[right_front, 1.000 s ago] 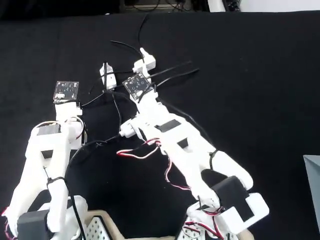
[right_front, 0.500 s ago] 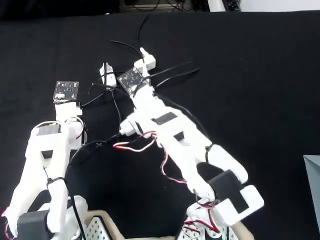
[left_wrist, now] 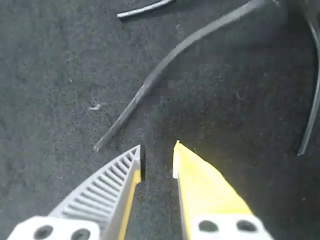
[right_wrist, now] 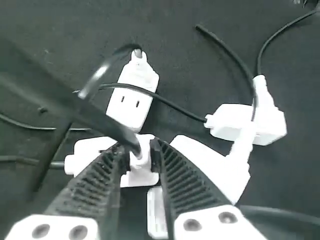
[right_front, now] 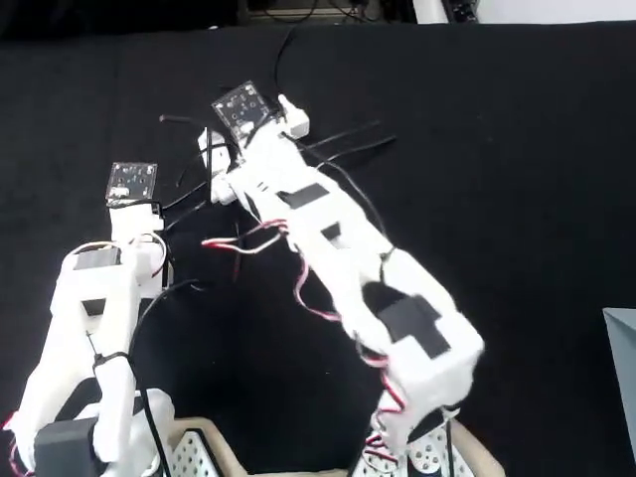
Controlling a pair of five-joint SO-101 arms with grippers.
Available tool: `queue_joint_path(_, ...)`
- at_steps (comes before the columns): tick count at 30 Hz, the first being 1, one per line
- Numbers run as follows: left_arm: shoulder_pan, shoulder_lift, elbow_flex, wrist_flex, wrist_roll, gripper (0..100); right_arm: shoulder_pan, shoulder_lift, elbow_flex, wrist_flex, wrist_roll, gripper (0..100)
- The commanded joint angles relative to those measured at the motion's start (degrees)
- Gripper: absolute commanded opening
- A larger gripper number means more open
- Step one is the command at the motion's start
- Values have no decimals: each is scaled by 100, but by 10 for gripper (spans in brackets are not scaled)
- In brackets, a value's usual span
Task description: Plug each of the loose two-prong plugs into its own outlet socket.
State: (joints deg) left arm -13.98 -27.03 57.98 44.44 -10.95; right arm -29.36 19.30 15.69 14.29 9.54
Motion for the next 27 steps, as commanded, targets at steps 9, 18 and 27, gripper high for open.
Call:
queue_joint_path(9,-66,-123,-40,-105,9,120,-18,-620,-787,1433,9,117)
queue_joint_path(18,-66,-167,-40,-105,35,116,-62,-2642,-488,3464,0,12)
queue_joint_path(27,92,-220,13,-105,0,20,-299,-5226,2352,3657,-536,13)
